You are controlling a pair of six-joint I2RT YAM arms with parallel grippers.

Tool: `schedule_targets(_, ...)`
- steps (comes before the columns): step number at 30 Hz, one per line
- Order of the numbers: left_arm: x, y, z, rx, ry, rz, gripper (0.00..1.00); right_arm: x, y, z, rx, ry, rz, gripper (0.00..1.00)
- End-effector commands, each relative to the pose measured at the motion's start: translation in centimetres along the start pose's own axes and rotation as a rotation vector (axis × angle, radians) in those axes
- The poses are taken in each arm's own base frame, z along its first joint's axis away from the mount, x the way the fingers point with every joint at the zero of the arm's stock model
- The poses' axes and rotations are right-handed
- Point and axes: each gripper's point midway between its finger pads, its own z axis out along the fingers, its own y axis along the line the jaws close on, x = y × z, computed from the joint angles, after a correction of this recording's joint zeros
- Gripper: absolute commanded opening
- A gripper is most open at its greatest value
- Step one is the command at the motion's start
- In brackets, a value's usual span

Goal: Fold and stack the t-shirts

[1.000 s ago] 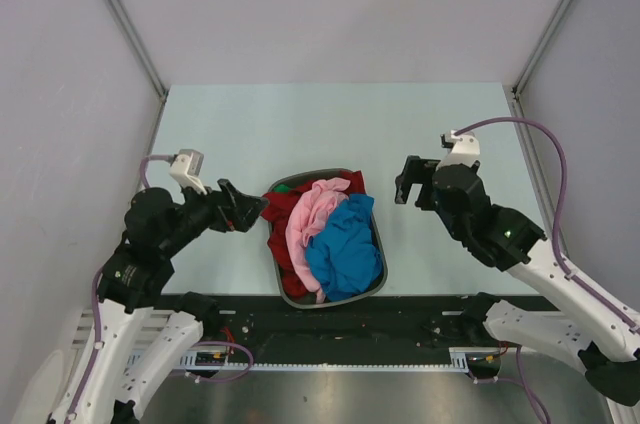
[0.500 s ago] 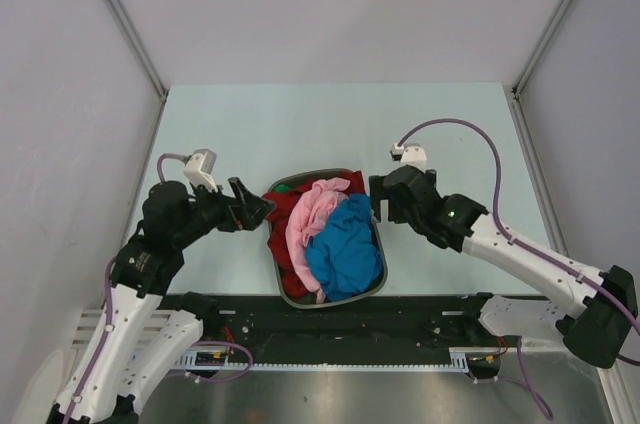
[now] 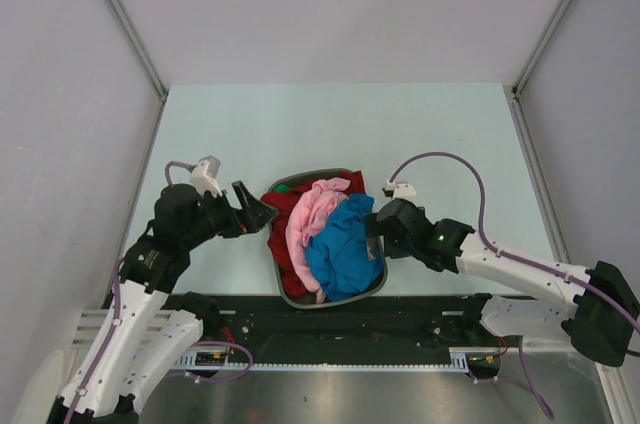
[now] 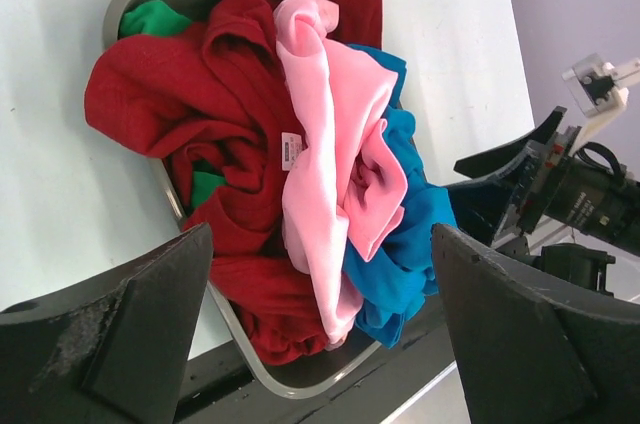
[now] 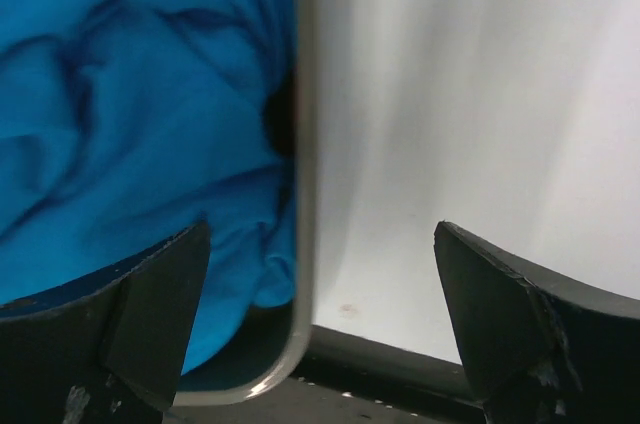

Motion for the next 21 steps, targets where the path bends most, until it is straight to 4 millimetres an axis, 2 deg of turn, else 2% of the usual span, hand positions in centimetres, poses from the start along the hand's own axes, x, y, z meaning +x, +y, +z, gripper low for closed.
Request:
schedule_targets(1,-0.2,-0.2,0.3,0.015,-0.017,-0.033,0.95,-2.6,5.6,-2.2,-0.225,-0.113,0.061,1.00)
schedule_targets(7,0.5,0.3,0.5,0.006,0.003,-0.036,0.94,-3.3,10.1,-5.0,-0.369,-0.132,0.058,1.00)
schedule_targets(10,0.7,0.4,0.5,0.006,0.003,-0.038,0.95,-3.0,11.2,-5.1,-0.389,-0.131,0.043,1.00)
schedule_targets(18,0.8,0.4,0.8,0.012,0.008,-0.042,0.95,-1.2,13.4,-1.0,-0.372,-0.079,-0.013,1.00)
schedule_targets(19,0.9,0.5,0.7,0.008,0.010,-0.041,0.95,-1.1,13.4,-0.4,-0.364,-0.079,-0.024,0.97)
schedule_targets(20,0.9,0.5,0.7,0.007,0.010,-0.038,0.95,-1.4,13.8,-0.2,-0.372,-0.092,-0.023,0.91)
schedule_targets(21,1.0,0.6,0.7,0.006,0.011,-0.037,0.94,-1.4,13.9,0.1,-0.370,-0.096,-0.028,0.79)
